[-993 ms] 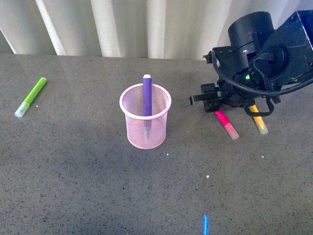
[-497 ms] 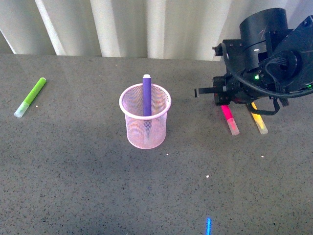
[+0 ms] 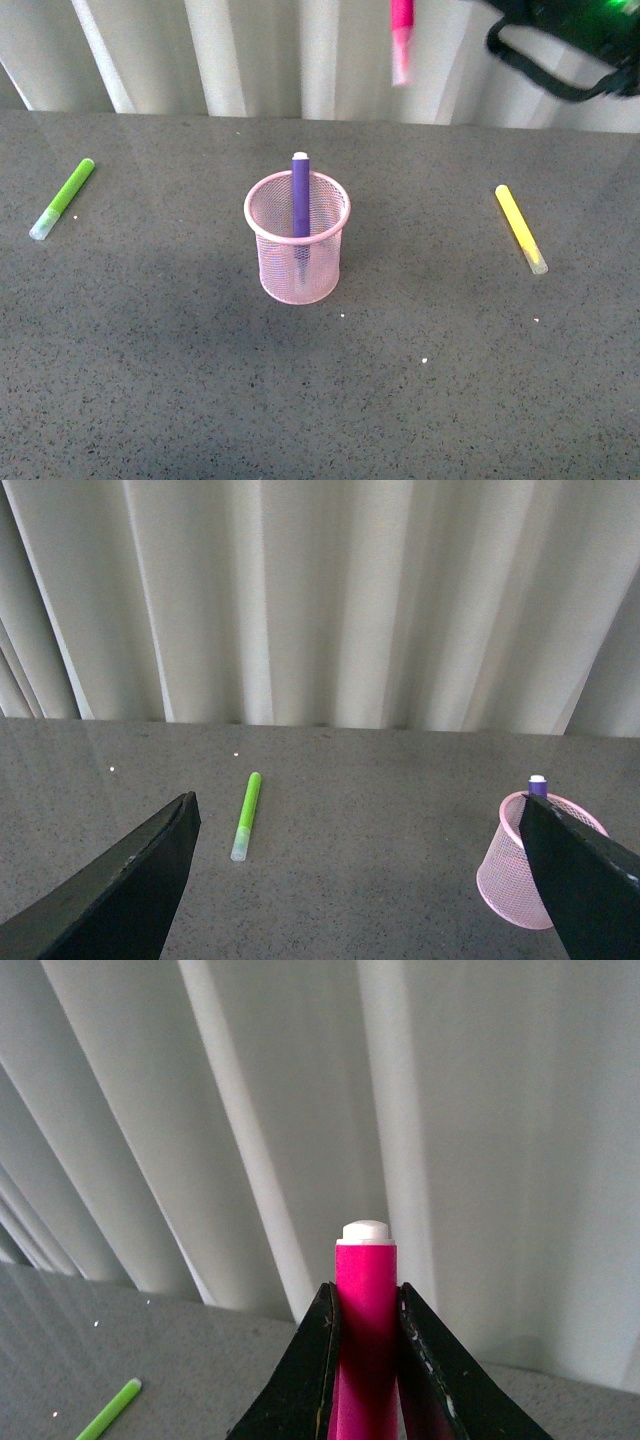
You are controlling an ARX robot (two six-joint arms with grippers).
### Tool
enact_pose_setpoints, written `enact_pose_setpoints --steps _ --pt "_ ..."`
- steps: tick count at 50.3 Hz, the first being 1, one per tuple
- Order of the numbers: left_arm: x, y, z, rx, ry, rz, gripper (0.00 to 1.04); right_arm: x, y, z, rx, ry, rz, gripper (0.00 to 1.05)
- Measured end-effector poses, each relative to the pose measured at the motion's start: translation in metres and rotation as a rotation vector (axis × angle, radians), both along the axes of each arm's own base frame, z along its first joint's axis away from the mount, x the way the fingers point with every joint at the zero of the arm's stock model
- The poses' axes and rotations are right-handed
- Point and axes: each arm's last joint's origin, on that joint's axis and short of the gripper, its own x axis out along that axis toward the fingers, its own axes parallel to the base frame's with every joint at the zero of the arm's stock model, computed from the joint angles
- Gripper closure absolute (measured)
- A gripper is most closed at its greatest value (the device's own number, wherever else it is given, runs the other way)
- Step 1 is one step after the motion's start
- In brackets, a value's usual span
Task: Insert purple and pink pens into pink cup
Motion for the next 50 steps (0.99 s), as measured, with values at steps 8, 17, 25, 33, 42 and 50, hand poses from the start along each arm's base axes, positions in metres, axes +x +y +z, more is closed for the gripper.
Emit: enact_pose_setpoints --steps 8,17,25,33,42,50 --pt "0.000 0.000 0.000 0.000 0.000 0.000 0.07 0.004 0.037 -0.033 -0.037 0.045 0.031 0.93" --pt "0.000 0.000 0.000 0.000 0.000 0.000 0.07 0.008 0.065 -0.059 -0.070 0.076 0.058 0.93" --pt "0.000 0.000 0.000 0.000 0.000 0.000 0.07 0.005 0.077 -0.069 -0.084 0.092 0.084 0.93" --pt "0.000 0.000 0.000 0.000 0.000 0.000 0.07 0.001 0.084 -0.074 -0.096 0.093 0.104 0.93" --pt "0.000 0.000 0.000 0.000 0.000 0.000 0.07 0.000 0.075 -0.080 -0.111 0.086 0.098 0.93" --pt "0.000 0.000 0.000 0.000 0.000 0.000 0.07 -0.001 0.066 -0.090 -0.128 0.106 0.091 0.93"
